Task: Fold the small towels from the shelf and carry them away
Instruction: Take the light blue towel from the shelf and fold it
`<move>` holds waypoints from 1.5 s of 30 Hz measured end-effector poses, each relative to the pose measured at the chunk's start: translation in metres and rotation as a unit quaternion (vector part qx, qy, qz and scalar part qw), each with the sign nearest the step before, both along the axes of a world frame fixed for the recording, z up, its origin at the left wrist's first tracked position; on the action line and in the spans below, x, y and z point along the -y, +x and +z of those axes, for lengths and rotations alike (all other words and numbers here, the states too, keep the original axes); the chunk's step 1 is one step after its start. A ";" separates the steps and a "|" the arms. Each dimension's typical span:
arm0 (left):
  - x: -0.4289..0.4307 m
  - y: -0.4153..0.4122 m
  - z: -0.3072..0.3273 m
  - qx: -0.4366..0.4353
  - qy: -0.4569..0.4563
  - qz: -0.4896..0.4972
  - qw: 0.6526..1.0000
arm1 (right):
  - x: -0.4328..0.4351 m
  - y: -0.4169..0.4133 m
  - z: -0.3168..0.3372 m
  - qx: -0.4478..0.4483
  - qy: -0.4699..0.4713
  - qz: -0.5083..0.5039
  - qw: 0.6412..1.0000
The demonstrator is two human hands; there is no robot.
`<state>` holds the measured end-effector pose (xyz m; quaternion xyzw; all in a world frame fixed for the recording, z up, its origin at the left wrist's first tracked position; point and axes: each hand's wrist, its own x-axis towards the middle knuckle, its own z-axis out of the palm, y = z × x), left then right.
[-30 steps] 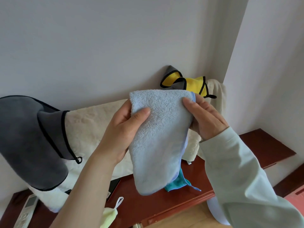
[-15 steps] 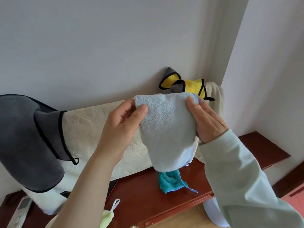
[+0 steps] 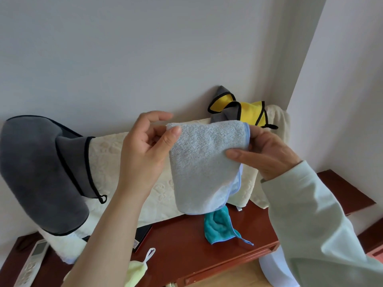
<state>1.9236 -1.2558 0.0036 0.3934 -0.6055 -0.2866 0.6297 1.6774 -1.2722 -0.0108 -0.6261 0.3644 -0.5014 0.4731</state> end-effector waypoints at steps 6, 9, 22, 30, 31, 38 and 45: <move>0.001 0.008 -0.004 -0.022 0.019 -0.056 0.998 | -0.008 0.002 0.000 -0.010 0.004 -0.028 1.000; -0.001 0.008 -0.005 -0.029 0.021 -0.046 0.998 | -0.012 0.006 0.001 -0.045 0.008 -0.078 0.996; -0.017 0.009 -0.006 -0.072 -0.008 -0.106 0.992 | -0.020 0.022 0.018 0.068 0.003 -0.044 0.997; -0.019 0.010 -0.008 -0.111 -0.030 -0.110 0.987 | -0.025 0.028 0.012 0.103 -0.031 0.021 0.994; -0.019 0.010 -0.010 -0.126 -0.021 -0.105 0.986 | -0.025 0.029 0.011 0.111 -0.024 0.025 0.993; -0.024 0.007 -0.029 -0.068 0.185 -0.210 0.958 | -0.022 0.038 0.006 0.147 -0.007 0.027 0.989; -0.027 0.004 -0.031 -0.049 0.217 -0.184 0.957 | -0.023 0.037 0.001 0.148 0.018 0.021 0.989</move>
